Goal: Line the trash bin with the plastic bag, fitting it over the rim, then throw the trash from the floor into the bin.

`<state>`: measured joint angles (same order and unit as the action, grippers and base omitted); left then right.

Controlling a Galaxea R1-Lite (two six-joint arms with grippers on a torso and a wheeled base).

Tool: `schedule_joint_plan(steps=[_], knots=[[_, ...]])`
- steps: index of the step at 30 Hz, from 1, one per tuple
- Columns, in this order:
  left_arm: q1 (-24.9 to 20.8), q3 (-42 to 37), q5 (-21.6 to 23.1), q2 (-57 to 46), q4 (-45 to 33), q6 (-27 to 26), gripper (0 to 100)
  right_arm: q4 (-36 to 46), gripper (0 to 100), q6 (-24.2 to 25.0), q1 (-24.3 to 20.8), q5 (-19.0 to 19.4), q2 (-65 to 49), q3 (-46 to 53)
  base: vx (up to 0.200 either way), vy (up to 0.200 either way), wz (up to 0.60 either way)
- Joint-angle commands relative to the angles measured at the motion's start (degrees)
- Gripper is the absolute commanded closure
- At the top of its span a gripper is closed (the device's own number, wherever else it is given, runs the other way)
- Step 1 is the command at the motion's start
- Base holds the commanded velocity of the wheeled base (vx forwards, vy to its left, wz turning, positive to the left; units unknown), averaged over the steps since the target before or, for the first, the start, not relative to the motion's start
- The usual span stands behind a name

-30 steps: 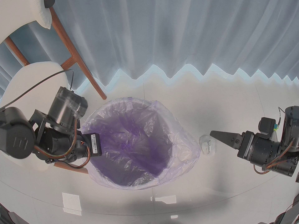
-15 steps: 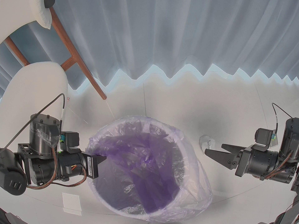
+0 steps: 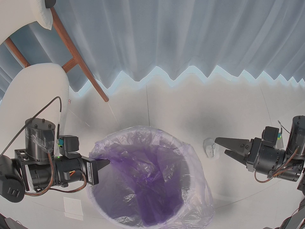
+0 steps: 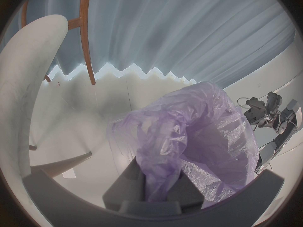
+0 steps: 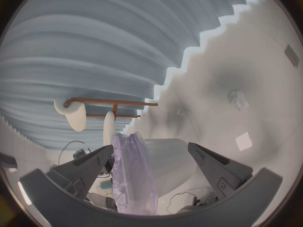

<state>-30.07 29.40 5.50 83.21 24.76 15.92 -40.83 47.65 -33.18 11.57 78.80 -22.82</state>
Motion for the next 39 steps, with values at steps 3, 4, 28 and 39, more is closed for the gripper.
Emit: schedule_joint_plan(steps=[3,4,28,39], knots=[[0.02,0.39,0.92,-0.60,1.87,0.34,100,0.13,0,8.33,-0.04,0.74,1.09,4.54,0.000,0.000,0.00],[0.02,0.48,0.92,-0.51,2.22,0.43,100,-0.04,0,9.04,-0.13,0.74,1.44,5.24,0.000,0.000,0.00],[0.02,4.61,0.92,1.07,3.28,1.22,100,-7.87,0,31.36,-7.25,0.56,2.94,2.96,0.000,0.000,0.00],[0.02,4.96,0.92,1.51,3.28,1.22,100,-7.87,100,36.11,-7.86,-2.43,4.34,0.58,0.000,0.000,0.00]])
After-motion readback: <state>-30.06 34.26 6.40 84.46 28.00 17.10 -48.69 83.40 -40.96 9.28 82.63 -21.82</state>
